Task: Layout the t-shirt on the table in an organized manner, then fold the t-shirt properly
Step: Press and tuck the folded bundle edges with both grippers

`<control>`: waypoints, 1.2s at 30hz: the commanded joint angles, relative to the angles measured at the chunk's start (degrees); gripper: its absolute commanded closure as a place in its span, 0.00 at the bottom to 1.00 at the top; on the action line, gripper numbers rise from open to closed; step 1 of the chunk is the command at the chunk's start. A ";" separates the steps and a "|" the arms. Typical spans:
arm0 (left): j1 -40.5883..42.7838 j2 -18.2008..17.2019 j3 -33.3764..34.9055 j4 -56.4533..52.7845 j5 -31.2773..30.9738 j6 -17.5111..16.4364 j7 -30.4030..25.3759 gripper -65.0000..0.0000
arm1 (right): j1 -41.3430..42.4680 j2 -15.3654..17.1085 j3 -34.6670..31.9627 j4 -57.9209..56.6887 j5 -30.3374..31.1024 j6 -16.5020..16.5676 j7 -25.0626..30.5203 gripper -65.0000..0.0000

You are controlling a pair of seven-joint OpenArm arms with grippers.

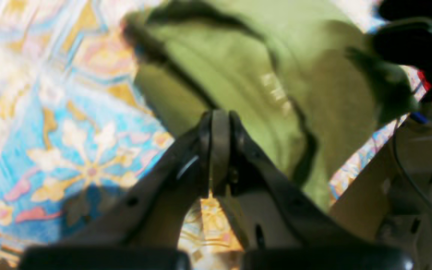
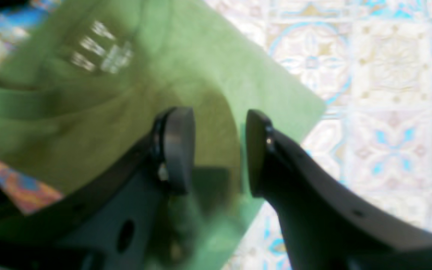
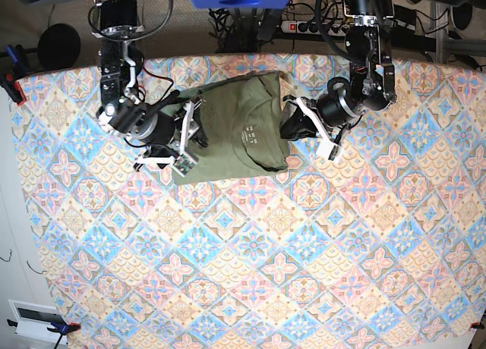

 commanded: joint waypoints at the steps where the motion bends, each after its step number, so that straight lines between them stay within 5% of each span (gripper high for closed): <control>1: -0.07 -0.18 1.37 0.75 -0.85 -0.43 0.07 1.00 | 0.31 0.23 -1.56 0.97 0.14 0.14 0.89 0.65; 8: 1.51 -0.36 9.19 0.93 -0.85 -0.34 0.95 1.00 | 0.13 0.58 -7.98 0.97 -0.12 0.14 0.89 0.65; 14: 4.85 -0.45 9.28 4.89 -3.23 -0.25 3.59 0.67 | 0.13 0.58 -7.98 0.97 -0.12 0.14 0.89 0.65; 18: 6.35 -2.56 9.37 6.20 -5.43 -0.25 4.47 0.54 | 0.13 1.02 -7.98 0.97 -0.12 0.14 1.07 0.65; 36: 4.15 0.70 9.89 0.75 -8.41 -0.17 4.73 0.54 | 0.04 1.46 -7.98 1.06 0.05 0.14 1.16 0.65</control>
